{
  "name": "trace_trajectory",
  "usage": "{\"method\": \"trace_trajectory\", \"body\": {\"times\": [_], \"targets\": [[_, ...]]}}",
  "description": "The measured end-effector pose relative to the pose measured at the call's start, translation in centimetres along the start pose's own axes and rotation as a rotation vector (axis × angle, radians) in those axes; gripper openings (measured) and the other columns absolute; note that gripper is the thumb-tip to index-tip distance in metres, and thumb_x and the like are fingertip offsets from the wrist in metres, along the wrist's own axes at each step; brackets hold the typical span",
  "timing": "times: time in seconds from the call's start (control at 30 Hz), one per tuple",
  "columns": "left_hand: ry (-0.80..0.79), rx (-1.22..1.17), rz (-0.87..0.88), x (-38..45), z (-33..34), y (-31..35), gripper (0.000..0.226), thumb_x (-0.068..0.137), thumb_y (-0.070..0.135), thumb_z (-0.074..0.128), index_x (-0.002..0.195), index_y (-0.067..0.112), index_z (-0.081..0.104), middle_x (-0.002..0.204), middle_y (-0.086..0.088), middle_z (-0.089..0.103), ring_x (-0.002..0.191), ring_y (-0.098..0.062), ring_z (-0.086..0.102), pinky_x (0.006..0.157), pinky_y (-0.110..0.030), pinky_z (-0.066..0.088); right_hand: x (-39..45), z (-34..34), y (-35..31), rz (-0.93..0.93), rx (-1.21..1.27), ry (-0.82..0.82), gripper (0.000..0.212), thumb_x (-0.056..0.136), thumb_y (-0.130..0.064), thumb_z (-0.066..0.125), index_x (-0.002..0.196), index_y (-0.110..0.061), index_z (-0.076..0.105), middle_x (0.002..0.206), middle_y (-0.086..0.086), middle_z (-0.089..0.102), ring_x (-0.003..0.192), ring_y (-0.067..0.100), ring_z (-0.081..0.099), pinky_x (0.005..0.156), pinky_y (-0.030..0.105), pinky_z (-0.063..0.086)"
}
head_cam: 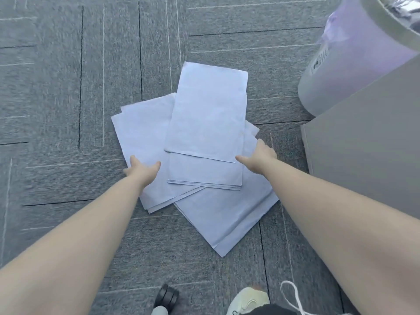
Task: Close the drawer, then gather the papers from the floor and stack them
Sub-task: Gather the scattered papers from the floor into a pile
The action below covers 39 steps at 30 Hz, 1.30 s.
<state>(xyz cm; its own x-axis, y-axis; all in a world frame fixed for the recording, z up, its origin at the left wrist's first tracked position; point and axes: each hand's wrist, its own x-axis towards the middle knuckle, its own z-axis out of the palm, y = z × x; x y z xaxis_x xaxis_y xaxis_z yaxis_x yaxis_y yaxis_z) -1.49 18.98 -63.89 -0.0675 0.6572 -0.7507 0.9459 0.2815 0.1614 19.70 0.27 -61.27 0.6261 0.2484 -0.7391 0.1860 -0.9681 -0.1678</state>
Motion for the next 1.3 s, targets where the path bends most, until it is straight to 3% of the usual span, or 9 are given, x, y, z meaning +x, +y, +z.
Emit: {"method": "trace_trajectory", "body": {"times": [0.1, 0.2, 0.4, 0.5, 0.7, 0.93, 1.03, 1.2, 1.3], "targets": [[0.076, -0.022, -0.062, 0.7, 0.3, -0.1, 0.108, 0.075, 0.055, 0.062, 0.149, 0.013, -0.004, 0.155, -0.018, 0.014, 0.14, -0.037, 0.023, 0.112, -0.048, 0.025, 1.1, 0.2, 0.0, 0.049, 0.016, -0.019, 0.107, 0.082, -0.057, 0.061, 0.153, -0.004, 0.001, 0.161, 0.011, 0.017, 0.15, 0.028, 0.009, 0.12, 0.046, 0.019], [0.141, -0.03, -0.045, 0.9, 0.5, 0.1, 0.112, 0.068, 0.06, 0.066, 0.145, 0.001, 0.011, 0.15, -0.019, 0.024, 0.137, -0.035, 0.03, 0.109, -0.045, 0.03, 2.0, 0.8, 0.3, 0.106, 0.095, -0.021, 0.117, 0.076, -0.061, 0.065, 0.153, -0.008, -0.004, 0.163, 0.007, 0.009, 0.151, 0.023, 0.008, 0.118, 0.052, 0.019], [0.026, -0.287, -0.015, 0.5, 1.4, 0.8, 0.119, 0.048, 0.061, 0.077, 0.138, 0.003, 0.026, 0.144, -0.011, 0.037, 0.13, -0.03, 0.044, 0.105, -0.044, 0.042, 1.3, 1.6, -1.4, 0.135, 0.126, -0.083, 0.105, 0.077, -0.06, 0.066, 0.15, -0.006, 0.014, 0.155, 0.012, 0.026, 0.144, 0.03, 0.023, 0.115, 0.042, 0.028], [-0.03, -0.36, 0.011, 0.2, 2.4, 1.2, 0.104, 0.056, 0.047, 0.082, 0.133, 0.004, 0.028, 0.139, -0.009, 0.044, 0.125, -0.028, 0.049, 0.104, -0.043, 0.043, 0.9, 2.4, -2.1, 0.147, 0.096, -0.034, 0.1, 0.076, -0.061, 0.066, 0.148, -0.008, 0.022, 0.152, 0.012, 0.028, 0.141, 0.03, 0.024, 0.112, 0.038, 0.031], [-0.014, -0.152, 0.084, -1.3, 4.4, 1.6, 0.083, 0.05, 0.062, 0.067, 0.119, 0.017, 0.056, 0.13, -0.008, 0.053, 0.118, -0.034, 0.052, 0.101, -0.043, 0.044, 0.0, 4.8, -2.5, 0.192, 0.266, -0.01, 0.085, 0.077, -0.051, 0.07, 0.142, -0.011, 0.032, 0.148, 0.013, 0.027, 0.138, 0.033, 0.032, 0.109, 0.039, 0.034], [-0.145, -0.437, 0.178, -0.5, 4.1, 2.0, 0.045, 0.071, 0.013, 0.075, 0.11, 0.01, 0.053, 0.114, -0.005, 0.061, 0.103, -0.024, 0.059, 0.091, -0.035, 0.049, 0.5, 4.3, -2.3, 0.248, 0.66, 0.062, 0.07, 0.081, -0.028, 0.073, 0.14, -0.011, 0.04, 0.142, 0.012, 0.047, 0.127, 0.032, 0.051, 0.107, 0.038, 0.042], [-0.117, -0.42, 0.246, -1.0, 3.8, 2.1, 0.025, 0.078, 0.008, 0.066, 0.101, 0.012, 0.057, 0.108, -0.007, 0.062, 0.096, -0.023, 0.059, 0.092, -0.033, 0.049, 0.5, 4.5, -2.3, 0.277, 0.839, 0.112, 0.051, 0.08, -0.01, 0.069, 0.129, -0.009, 0.052, 0.127, 0.011, 0.061, 0.106, 0.028, 0.061, 0.089, 0.032, 0.051], [-0.196, -0.443, 0.288, -1.4, 2.3, 1.1, 0.026, 0.079, 0.006, 0.064, 0.104, 0.013, 0.059, 0.114, -0.01, 0.065, 0.102, -0.025, 0.061, 0.098, -0.041, 0.048, -0.4, 3.8, -1.9, 0.233, 0.794, 0.081, 0.023, 0.085, -0.001, 0.056, 0.107, -0.004, 0.063, 0.105, 0.012, 0.062, 0.071, 0.022, 0.052, 0.06, 0.025, 0.041], [-0.257, -0.406, 0.317, -1.5, 1.2, 0.0, 0.026, 0.079, 0.004, 0.064, 0.102, 0.014, 0.058, 0.112, -0.012, 0.065, 0.101, -0.026, 0.061, 0.096, -0.04, 0.049, -0.8, 3.5, -1.2, 0.189, 0.714, -0.006, 0.021, 0.086, 0.002, 0.051, 0.101, -0.012, 0.057, 0.106, 0.012, 0.057, 0.075, 0.022, 0.052, 0.064, 0.029, 0.048]]}}
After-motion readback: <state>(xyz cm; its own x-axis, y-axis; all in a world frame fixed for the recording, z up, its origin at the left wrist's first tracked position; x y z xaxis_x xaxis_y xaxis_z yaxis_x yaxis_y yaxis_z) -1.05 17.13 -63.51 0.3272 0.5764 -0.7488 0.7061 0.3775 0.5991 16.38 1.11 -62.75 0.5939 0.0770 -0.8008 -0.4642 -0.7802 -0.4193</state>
